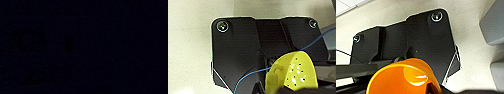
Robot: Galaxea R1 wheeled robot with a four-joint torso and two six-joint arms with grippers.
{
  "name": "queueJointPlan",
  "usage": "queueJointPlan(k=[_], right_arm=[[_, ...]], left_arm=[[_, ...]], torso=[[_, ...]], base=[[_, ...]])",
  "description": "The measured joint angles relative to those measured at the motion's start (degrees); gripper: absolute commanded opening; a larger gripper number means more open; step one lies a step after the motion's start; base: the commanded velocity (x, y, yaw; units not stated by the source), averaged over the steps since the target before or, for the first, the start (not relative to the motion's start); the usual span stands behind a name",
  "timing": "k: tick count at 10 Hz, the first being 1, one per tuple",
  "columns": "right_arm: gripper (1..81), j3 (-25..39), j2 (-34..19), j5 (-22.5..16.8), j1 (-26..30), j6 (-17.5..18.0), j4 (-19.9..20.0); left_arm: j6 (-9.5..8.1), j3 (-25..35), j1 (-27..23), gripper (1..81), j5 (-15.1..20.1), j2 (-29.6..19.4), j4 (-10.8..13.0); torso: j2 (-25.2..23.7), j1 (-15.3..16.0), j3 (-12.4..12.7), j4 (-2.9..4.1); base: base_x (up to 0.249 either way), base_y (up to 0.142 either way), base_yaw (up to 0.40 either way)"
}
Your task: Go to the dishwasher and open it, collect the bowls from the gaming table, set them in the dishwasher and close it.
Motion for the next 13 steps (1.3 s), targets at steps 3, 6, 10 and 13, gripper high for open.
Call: queueJointPlan(k=[3,6,10,13], right_arm=[[1.0,0.2,0.1,-0.3,-0.2,0.0,0.0],[1.0,1.9,-1.7,-0.4,-0.4,0.3,0.0],[1.0,14.6,-9.0,-0.6,0.0,0.5,0.0],[1.0,20.2,-16.3,-0.4,-0.4,0.5,0.1]], left_arm=[[-0.01,-0.1,0.5,1.0,0.1,0.0,0.0],[-0.12,-0.1,0.8,1.0,-0.2,-0.2,0.0],[-0.98,0.0,1.1,1.0,-4.6,-2.3,0.0],[-0.98,4.7,1.1,1.0,-6.6,-4.9,0.0]], torso=[[0.0,0.0,0.0,0.0],[0.0,0.1,0.0,0.0],[0.0,0.0,0.0,0.0],[0.0,0.0,0.0,0.0]], base=[[0.046,-0.021,0.0],[0.0,0.0,0.0],[0.0,0.0,0.0],[0.0,0.0,0.0]])
